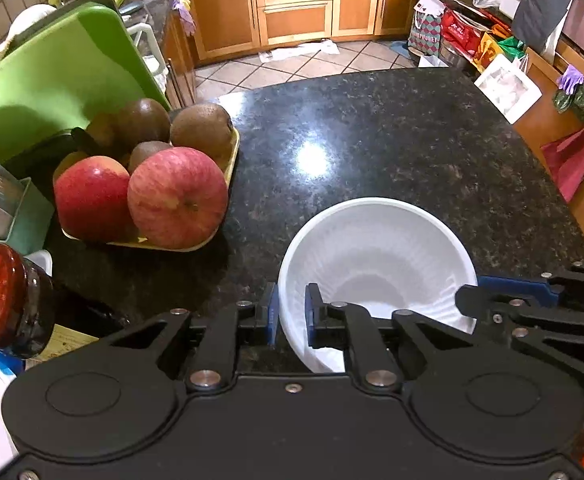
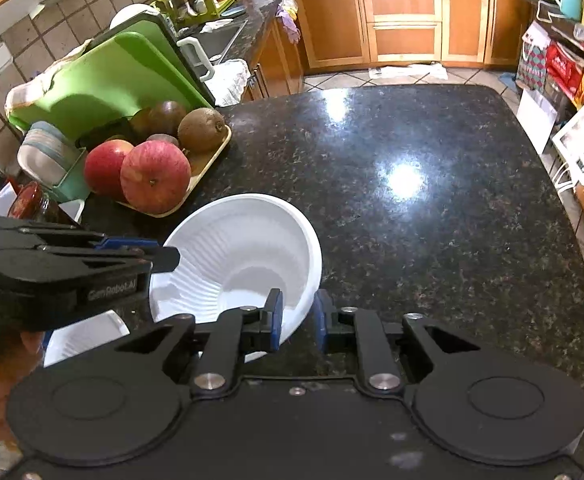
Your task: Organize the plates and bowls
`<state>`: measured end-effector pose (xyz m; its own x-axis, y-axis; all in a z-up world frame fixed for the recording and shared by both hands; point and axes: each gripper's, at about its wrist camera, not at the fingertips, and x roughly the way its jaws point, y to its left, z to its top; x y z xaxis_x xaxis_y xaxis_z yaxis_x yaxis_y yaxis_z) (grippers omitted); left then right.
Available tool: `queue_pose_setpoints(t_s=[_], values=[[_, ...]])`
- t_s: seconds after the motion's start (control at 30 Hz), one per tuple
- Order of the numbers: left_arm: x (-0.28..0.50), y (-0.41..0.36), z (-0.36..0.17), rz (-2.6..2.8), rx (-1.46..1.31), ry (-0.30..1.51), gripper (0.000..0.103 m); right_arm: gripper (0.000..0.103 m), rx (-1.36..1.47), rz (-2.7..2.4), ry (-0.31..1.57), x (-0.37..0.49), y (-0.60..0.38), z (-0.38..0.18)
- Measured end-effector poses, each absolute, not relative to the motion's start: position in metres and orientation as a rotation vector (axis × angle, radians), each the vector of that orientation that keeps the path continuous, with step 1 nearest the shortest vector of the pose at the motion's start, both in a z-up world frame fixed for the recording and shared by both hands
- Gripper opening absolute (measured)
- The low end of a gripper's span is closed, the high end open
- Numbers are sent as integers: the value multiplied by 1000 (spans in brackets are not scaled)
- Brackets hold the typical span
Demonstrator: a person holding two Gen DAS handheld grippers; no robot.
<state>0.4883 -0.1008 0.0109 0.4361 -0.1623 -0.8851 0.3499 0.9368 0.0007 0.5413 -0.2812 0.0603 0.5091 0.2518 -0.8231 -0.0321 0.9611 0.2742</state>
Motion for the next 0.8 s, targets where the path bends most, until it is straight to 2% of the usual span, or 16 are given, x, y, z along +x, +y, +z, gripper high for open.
queue_pose_setpoints(t_s=[0.07, 0.23, 0.37, 0.5, 0.8], values=[[487, -98, 13, -361, 168, 1084, 8, 8, 241, 200, 1022, 539, -280, 65], [476, -102, 19, -380, 191, 1067, 8, 9, 219, 194, 1007, 532, -271, 76], [475, -96, 22, -383, 178, 1073, 14, 12, 216, 167, 1024, 528, -274, 77], [466, -79, 32, -369, 158, 1055, 14, 16, 211, 204, 1032, 512, -275, 84], [446, -66, 48, -342, 173, 1021, 15, 16, 161, 205, 1070, 490, -277, 104]])
